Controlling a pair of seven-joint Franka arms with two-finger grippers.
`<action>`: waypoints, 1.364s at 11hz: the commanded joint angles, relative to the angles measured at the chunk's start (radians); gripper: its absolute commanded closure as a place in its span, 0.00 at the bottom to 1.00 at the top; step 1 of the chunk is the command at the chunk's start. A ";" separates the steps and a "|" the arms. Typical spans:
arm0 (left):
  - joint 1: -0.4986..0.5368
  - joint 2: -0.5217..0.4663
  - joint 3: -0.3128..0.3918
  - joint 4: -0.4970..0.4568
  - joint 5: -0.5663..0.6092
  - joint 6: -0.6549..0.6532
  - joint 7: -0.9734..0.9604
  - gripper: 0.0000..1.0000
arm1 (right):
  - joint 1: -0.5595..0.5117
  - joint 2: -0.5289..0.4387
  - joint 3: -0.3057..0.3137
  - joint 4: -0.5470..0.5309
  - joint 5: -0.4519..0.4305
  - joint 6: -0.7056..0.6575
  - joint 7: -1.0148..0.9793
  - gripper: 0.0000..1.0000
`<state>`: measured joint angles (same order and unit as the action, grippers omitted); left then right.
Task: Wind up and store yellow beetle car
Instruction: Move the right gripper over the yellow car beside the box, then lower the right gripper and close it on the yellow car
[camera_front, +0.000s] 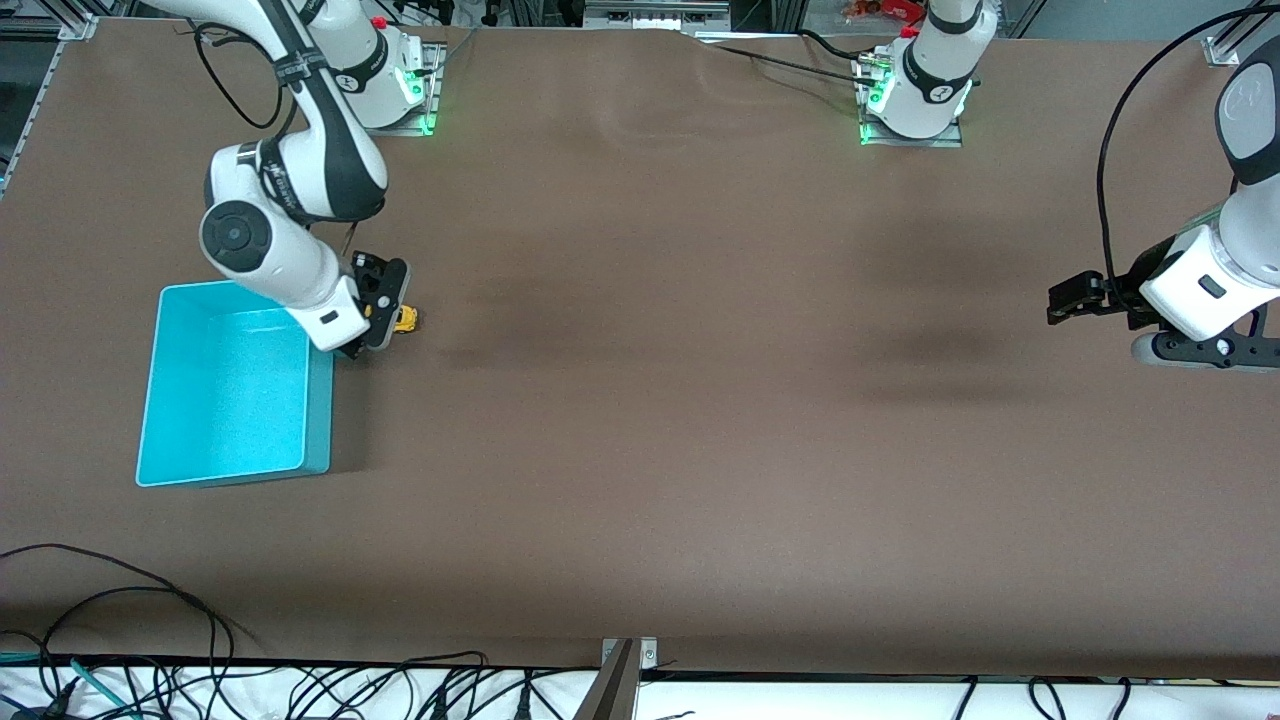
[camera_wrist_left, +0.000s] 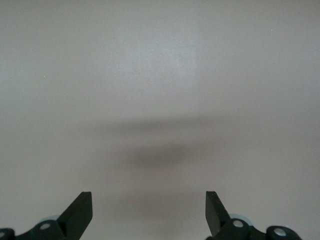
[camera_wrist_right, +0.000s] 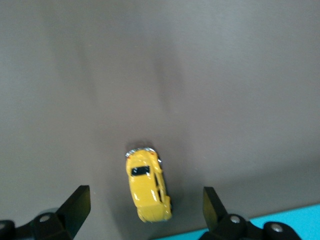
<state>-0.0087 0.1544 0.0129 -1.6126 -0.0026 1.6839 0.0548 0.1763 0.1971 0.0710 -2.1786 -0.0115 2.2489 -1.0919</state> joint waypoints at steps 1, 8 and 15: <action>0.004 -0.016 0.002 -0.009 -0.017 0.002 0.039 0.00 | -0.008 -0.107 0.038 -0.179 0.002 0.089 -0.029 0.00; 0.010 -0.015 0.004 -0.001 -0.034 0.004 0.102 0.00 | -0.130 0.085 0.038 -0.187 0.004 0.293 -0.336 0.00; 0.007 -0.016 0.002 0.002 -0.082 0.004 0.103 0.00 | -0.126 0.153 0.046 -0.170 -0.002 0.388 -0.344 0.00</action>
<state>-0.0041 0.1516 0.0125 -1.6111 -0.0591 1.6858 0.1283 0.0542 0.3372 0.1119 -2.3657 -0.0114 2.6209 -1.4105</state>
